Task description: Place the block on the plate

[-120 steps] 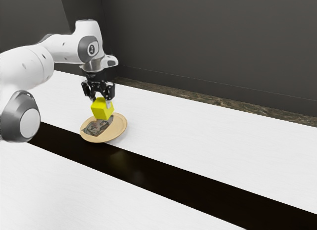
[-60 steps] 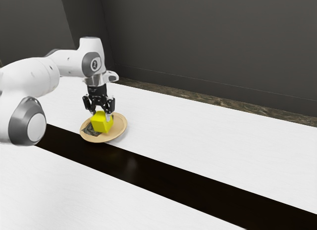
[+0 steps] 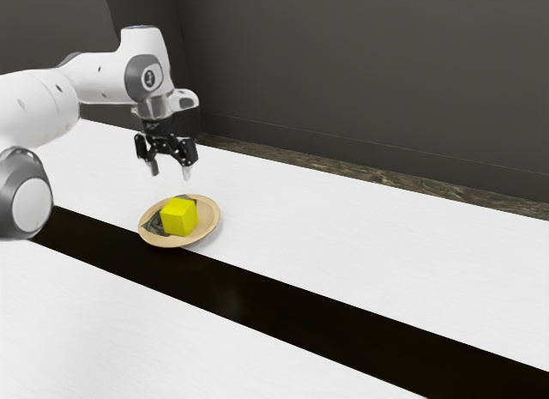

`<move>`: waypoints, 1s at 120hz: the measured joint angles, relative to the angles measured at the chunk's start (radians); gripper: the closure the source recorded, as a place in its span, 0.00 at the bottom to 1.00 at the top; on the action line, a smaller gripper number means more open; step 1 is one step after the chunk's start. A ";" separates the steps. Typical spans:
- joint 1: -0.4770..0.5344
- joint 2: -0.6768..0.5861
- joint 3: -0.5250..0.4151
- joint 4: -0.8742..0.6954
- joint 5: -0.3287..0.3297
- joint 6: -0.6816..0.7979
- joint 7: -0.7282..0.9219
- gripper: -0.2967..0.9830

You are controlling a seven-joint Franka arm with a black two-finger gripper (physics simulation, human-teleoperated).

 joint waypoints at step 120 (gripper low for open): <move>-0.091 -0.699 -0.128 -0.543 -0.086 -0.107 -0.009 0.23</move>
